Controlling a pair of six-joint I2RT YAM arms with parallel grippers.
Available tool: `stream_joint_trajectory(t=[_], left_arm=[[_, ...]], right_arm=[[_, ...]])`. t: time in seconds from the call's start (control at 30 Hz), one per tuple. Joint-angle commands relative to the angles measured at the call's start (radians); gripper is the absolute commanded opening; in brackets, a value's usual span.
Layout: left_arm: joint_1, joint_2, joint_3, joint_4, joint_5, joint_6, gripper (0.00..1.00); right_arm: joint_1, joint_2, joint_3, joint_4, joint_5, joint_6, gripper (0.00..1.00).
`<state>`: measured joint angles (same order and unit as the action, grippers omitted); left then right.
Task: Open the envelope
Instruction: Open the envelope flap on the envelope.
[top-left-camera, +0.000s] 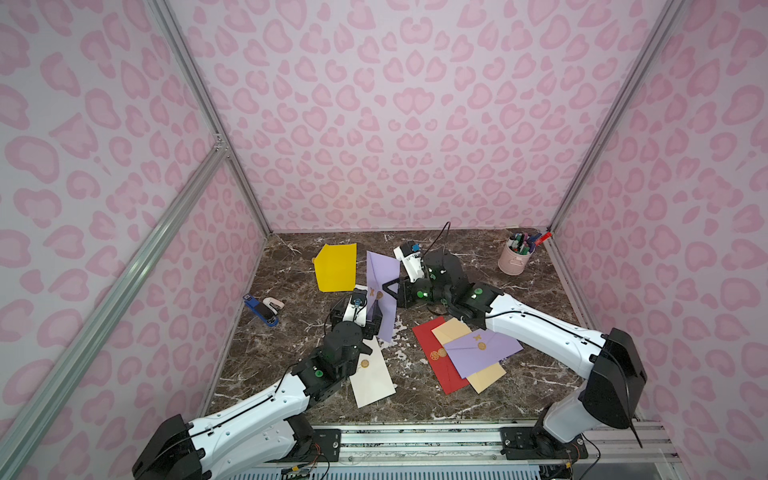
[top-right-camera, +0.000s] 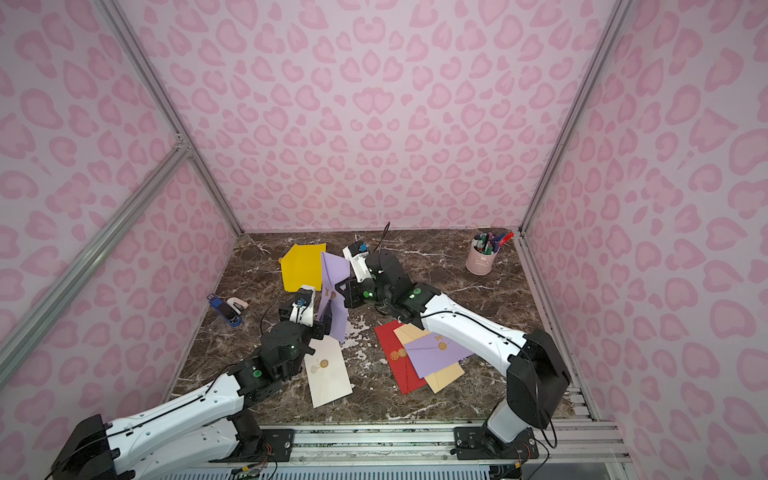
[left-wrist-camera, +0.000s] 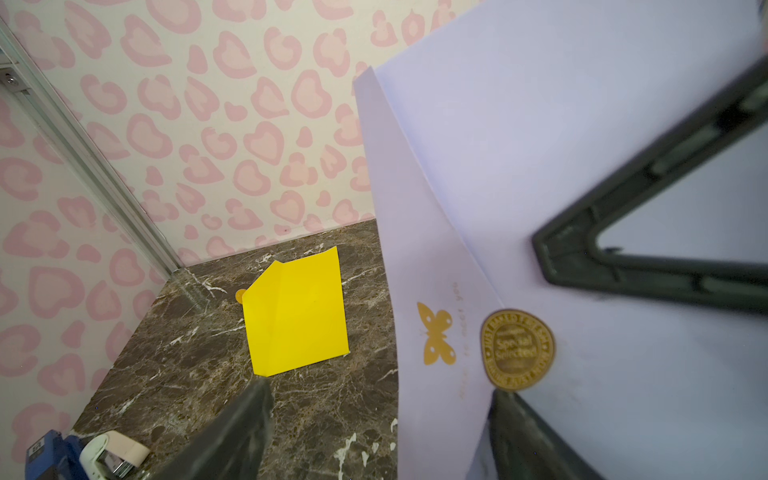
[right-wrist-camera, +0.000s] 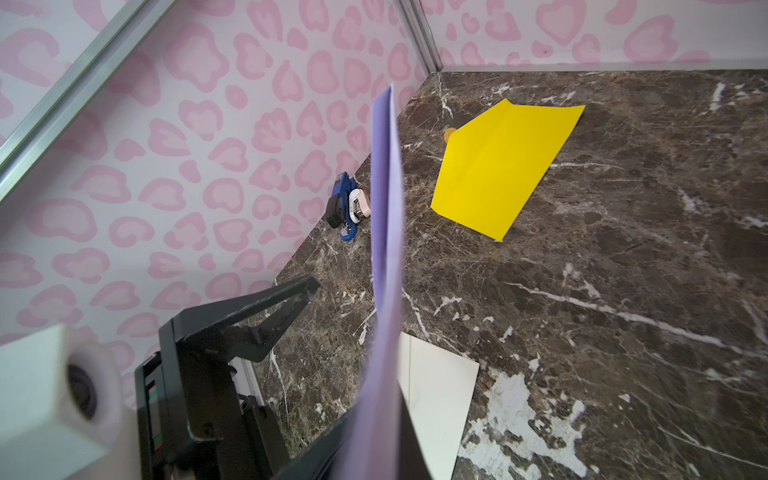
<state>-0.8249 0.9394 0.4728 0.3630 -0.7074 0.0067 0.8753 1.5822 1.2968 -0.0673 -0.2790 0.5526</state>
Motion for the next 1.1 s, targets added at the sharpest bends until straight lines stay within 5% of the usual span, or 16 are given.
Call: stream_joint_trajectory(t=[0.0,1.07], left_arm=[[0.003,0.004,0.002,0.036,-0.013,-0.007,0.83],[0.017,0.013,0.012,0.039,-0.011,0.001,0.83]], right_arm=[[0.003,0.004,0.008,-0.041,-0.035,-0.006,0.0],[0.004,0.009,0.011,-0.046,-0.039,-0.013,0.0]])
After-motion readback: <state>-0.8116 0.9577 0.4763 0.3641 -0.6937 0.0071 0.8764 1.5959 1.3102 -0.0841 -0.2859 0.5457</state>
